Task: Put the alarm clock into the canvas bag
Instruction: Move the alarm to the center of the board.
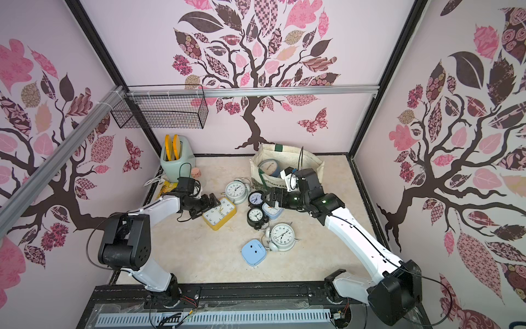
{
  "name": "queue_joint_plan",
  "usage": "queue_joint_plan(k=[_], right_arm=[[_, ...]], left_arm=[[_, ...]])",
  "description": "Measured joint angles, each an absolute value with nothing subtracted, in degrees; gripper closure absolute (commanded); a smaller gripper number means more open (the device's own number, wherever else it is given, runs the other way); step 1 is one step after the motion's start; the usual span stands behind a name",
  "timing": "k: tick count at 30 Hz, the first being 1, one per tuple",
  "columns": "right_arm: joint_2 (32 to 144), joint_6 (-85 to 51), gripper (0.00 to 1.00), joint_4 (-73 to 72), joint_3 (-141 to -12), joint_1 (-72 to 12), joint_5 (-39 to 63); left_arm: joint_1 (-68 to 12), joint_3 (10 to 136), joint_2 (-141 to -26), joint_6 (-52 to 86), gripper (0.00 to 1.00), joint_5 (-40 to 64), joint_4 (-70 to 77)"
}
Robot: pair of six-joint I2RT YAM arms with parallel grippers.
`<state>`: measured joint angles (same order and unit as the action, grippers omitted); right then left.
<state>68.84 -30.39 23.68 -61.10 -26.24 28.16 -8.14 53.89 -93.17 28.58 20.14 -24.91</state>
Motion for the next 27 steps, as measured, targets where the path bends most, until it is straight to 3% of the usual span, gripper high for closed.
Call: queue_joint_plan(k=[6, 13, 22, 27], right_arm=[[68.8, -30.4, 0.00, 23.5, -61.0, -26.2, 28.3], [68.8, -30.4, 0.00, 23.4, -61.0, -26.2, 28.1], [68.8, -30.5, 0.01, 22.3, -59.3, -26.3, 27.2], [71.8, -30.8, 0.09, 22.0, -58.0, -29.2, 23.3]], left_arm=[[-20.0, 49.8, -88.0, 33.3, 0.02, 19.6, -24.5], [-31.6, 50.3, -89.5, 40.8, 0.02, 18.7, -21.0], [-31.8, 56.0, -83.3, 31.5, 0.02, 10.1, -30.9], [-25.6, 59.5, -82.5, 25.3, 0.02, 7.3, -36.0]])
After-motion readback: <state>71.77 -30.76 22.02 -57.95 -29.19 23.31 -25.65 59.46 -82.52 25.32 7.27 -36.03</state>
